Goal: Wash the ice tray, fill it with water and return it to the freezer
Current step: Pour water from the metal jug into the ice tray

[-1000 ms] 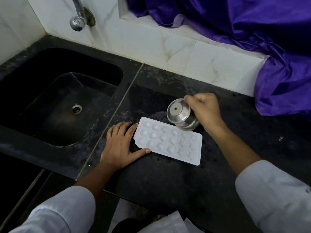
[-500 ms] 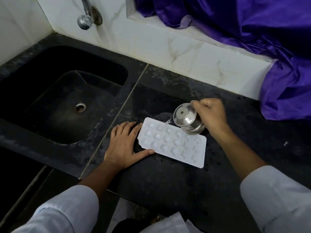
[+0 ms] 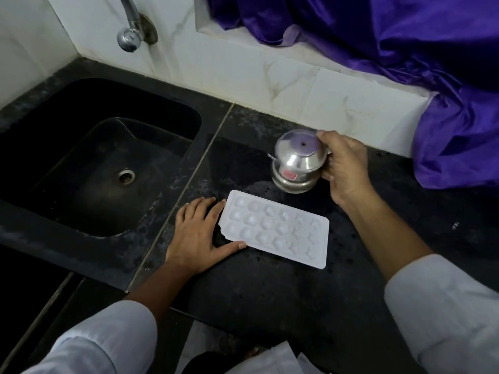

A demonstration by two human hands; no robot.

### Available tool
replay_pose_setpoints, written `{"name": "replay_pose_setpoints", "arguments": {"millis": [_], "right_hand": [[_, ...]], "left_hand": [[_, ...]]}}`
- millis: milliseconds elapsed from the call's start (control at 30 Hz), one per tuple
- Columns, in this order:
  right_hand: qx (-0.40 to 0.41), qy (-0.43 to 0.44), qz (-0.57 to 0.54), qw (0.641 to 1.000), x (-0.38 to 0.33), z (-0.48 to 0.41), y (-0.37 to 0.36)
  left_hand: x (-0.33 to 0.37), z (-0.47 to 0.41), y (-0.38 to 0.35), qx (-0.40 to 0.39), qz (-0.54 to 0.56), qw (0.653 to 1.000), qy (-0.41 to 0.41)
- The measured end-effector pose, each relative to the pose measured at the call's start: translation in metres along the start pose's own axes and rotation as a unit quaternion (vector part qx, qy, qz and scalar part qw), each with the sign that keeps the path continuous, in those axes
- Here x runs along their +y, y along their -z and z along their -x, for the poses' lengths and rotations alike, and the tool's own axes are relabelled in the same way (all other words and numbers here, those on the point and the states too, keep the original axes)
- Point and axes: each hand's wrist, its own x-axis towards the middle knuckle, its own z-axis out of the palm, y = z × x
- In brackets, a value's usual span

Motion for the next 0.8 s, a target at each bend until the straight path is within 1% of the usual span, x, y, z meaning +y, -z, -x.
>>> {"name": "replay_pose_setpoints", "arguments": {"millis": [100, 167, 200, 300, 333, 400, 467, 533, 600, 700, 733, 800], "right_hand": [[-0.03, 0.063, 0.122, 0.99, 0.014, -0.004, -0.011], [-0.06, 0.103, 0.204, 0.972, 0.024, -0.005, -0.019], [-0.071, 0.126, 0.26, 0.955, 0.027, -0.005, -0.022], [-0.073, 0.193, 0.416, 0.886, 0.034, 0.0, -0.033], [-0.071, 0.204, 0.446, 0.869, 0.035, 0.002, -0.036], [-0.067, 0.217, 0.481, 0.847, 0.038, 0.005, -0.041], [-0.063, 0.222, 0.493, 0.839, 0.04, 0.004, -0.043], [-0.066, 0.211, 0.465, 0.857, 0.042, 0.0, -0.038], [-0.069, 0.182, 0.403, 0.894, 0.044, -0.005, -0.028], [-0.042, 0.089, 0.26, 0.961, 0.045, -0.007, -0.014], [-0.028, 0.054, 0.206, 0.977, 0.043, -0.005, -0.01], [-0.001, -0.008, 0.11, 0.994, 0.037, -0.001, -0.006]], "left_hand": [[0.0, 0.0, 0.001, -0.002, 0.001, 1.0, 0.002], [0.0, 0.0, 0.001, -0.005, 0.001, 1.0, 0.002], [0.0, 0.0, 0.001, -0.006, 0.001, 1.0, 0.003], [0.0, 0.0, 0.001, -0.005, 0.004, 1.0, 0.004], [0.0, 0.0, 0.001, -0.005, 0.005, 1.0, 0.003], [0.0, 0.0, 0.001, -0.007, 0.004, 1.0, 0.004], [-0.001, 0.0, 0.001, -0.007, 0.004, 1.0, 0.002], [-0.001, 0.0, 0.001, -0.006, 0.002, 1.0, 0.002], [-0.001, 0.0, 0.001, -0.005, 0.002, 1.0, 0.002], [-0.001, 0.0, 0.001, -0.005, 0.002, 1.0, 0.002], [-0.001, 0.0, 0.001, -0.005, 0.002, 1.0, 0.003], [-0.001, 0.0, 0.0, -0.005, 0.005, 1.0, 0.003]]}}
